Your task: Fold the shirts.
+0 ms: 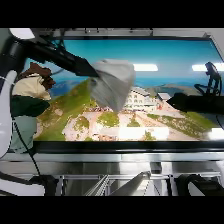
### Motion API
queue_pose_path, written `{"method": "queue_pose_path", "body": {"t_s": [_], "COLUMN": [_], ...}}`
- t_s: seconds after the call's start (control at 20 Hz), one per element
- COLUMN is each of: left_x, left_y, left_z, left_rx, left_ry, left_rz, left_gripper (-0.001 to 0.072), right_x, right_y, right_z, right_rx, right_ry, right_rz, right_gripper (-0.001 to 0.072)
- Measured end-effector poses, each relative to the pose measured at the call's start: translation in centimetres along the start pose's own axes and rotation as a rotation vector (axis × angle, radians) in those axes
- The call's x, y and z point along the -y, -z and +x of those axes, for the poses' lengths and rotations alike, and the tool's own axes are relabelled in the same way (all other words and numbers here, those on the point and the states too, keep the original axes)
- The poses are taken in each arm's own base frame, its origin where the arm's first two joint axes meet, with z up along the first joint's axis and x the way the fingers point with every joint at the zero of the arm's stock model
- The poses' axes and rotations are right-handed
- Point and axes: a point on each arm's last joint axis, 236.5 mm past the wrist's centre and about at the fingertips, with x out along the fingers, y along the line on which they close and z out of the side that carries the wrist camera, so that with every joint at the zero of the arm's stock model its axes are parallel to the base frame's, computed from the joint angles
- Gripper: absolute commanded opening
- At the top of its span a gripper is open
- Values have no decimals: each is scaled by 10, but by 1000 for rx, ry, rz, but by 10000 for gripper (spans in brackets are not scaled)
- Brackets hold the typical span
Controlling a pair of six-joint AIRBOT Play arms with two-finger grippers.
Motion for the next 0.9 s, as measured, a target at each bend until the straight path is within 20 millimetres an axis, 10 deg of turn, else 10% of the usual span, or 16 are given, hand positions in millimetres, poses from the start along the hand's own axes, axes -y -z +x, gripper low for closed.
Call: {"method": "queue_pose_path", "body": {"t_s": [0.15,0.35,0.55,0.9], "left_x": [18,-2,-39,-68], "left_y": [23,39,81,140], "left_z": [32,29,24,109], "left_rx": [-77,-98,-134,-149], "left_ry": [52,14,12,170], "left_rz": [-44,-154,-357,-560], "left_gripper": [714,714,713,709], "right_x": [2,9,23,43], "right_y": [14,32,60,137], "right_z": [4,9,24,63], "right_rx": [-67,-157,-289,-547], "right_ry": [2,17,38,1], "right_rz": [1,4,36,117], "right_gripper": [470,650,649,643]}}
